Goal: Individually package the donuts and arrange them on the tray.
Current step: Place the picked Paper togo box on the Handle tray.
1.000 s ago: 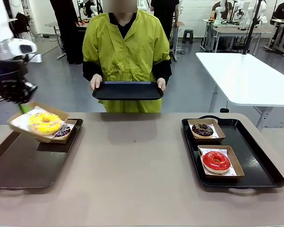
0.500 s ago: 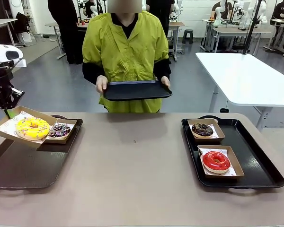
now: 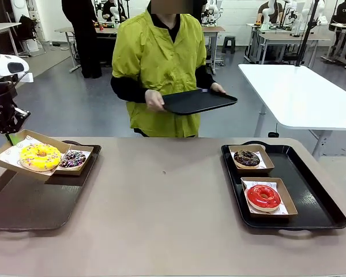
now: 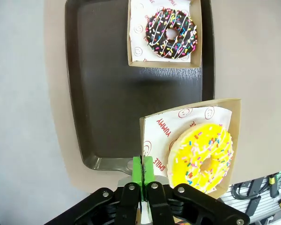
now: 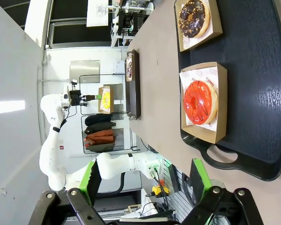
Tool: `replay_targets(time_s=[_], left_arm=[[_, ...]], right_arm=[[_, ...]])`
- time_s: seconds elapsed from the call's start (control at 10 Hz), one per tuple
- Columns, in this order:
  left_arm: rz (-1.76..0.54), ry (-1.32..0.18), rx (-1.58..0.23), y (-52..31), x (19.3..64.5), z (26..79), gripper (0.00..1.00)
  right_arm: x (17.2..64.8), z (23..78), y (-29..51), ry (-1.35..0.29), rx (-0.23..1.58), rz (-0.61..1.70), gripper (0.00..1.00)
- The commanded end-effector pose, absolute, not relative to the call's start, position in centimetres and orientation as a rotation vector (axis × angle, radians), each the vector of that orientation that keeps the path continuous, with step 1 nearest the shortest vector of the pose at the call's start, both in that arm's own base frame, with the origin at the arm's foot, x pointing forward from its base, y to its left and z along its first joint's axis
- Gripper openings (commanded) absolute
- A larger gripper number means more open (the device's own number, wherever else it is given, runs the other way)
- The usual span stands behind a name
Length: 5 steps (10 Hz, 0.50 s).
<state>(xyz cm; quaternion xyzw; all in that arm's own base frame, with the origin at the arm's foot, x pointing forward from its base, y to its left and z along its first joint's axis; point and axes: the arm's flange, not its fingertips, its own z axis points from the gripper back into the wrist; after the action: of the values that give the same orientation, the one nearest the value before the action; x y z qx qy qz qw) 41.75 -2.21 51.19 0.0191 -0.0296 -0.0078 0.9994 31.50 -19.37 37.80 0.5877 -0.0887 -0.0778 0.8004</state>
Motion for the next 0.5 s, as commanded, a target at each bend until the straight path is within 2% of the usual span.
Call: replay_targets(time_s=[0.0,0.4], left_arm=[[-0.086,-0.065,0.047,-0.6,41.3,49.3,0.01],[-0.125,-0.054,0.066,1.4,40.1,45.2,0.01]], right_arm=[[31.2,37.9,-19.4,-0.178,1.268,-0.171,1.00],[31.2,37.9,-19.4,-0.178,1.268,-0.171,1.00]])
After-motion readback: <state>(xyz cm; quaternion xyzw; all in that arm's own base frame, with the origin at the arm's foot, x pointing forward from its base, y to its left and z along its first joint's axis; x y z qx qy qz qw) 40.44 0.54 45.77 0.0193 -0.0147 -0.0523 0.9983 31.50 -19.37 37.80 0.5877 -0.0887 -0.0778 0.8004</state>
